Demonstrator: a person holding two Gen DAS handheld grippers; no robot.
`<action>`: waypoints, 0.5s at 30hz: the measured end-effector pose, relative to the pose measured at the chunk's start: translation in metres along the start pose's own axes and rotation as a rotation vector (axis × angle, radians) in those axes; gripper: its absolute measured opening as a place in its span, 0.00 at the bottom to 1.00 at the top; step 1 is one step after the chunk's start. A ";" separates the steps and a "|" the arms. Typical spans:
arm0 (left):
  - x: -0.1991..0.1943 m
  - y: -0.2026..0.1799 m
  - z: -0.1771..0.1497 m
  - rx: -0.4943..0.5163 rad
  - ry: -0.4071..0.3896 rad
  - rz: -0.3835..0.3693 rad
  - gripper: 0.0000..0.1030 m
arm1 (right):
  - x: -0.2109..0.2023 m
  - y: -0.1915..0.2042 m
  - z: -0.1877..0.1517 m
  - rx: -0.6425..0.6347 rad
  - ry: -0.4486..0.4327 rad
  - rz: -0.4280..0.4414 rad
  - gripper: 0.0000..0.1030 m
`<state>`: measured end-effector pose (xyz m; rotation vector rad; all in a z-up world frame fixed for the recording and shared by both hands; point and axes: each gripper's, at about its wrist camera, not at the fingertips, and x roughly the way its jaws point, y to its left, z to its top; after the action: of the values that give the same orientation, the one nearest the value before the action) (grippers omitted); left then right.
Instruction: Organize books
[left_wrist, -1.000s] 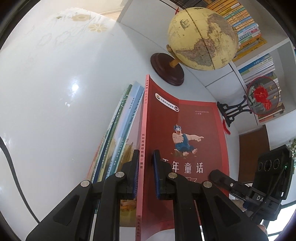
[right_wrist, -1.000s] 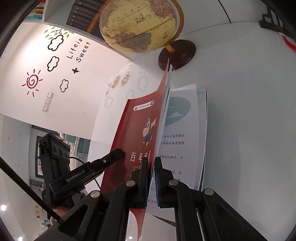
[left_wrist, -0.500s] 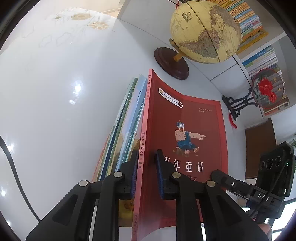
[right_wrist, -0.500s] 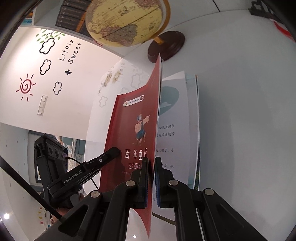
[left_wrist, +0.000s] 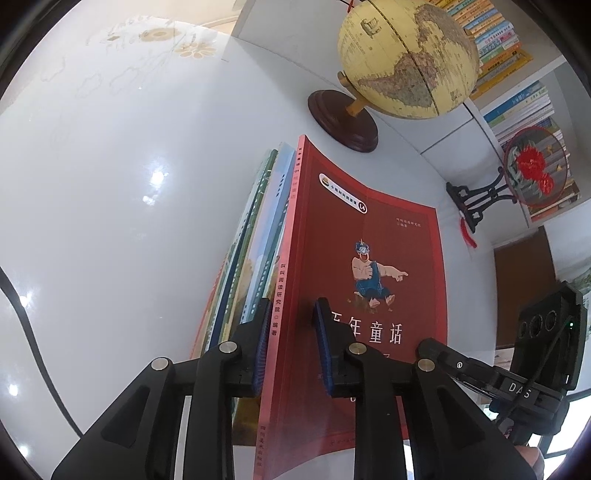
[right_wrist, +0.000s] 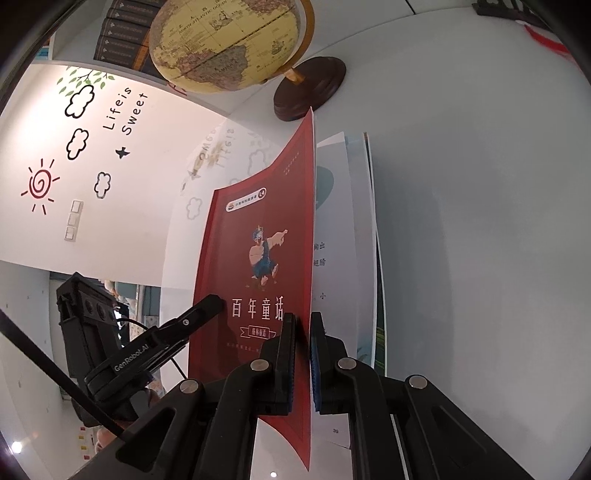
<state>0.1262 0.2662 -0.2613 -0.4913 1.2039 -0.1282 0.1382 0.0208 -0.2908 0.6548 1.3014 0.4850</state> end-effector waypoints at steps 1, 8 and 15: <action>0.000 -0.001 -0.001 0.006 0.001 0.014 0.21 | 0.000 0.000 -0.001 0.001 0.000 -0.002 0.07; 0.003 0.002 -0.002 0.008 0.038 0.095 0.28 | 0.004 -0.002 -0.007 -0.002 -0.014 -0.055 0.13; 0.003 0.007 0.002 0.009 0.082 0.157 0.33 | -0.003 0.005 -0.009 -0.004 -0.036 -0.112 0.55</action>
<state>0.1278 0.2721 -0.2660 -0.3848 1.3172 -0.0195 0.1286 0.0239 -0.2862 0.5817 1.2950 0.3826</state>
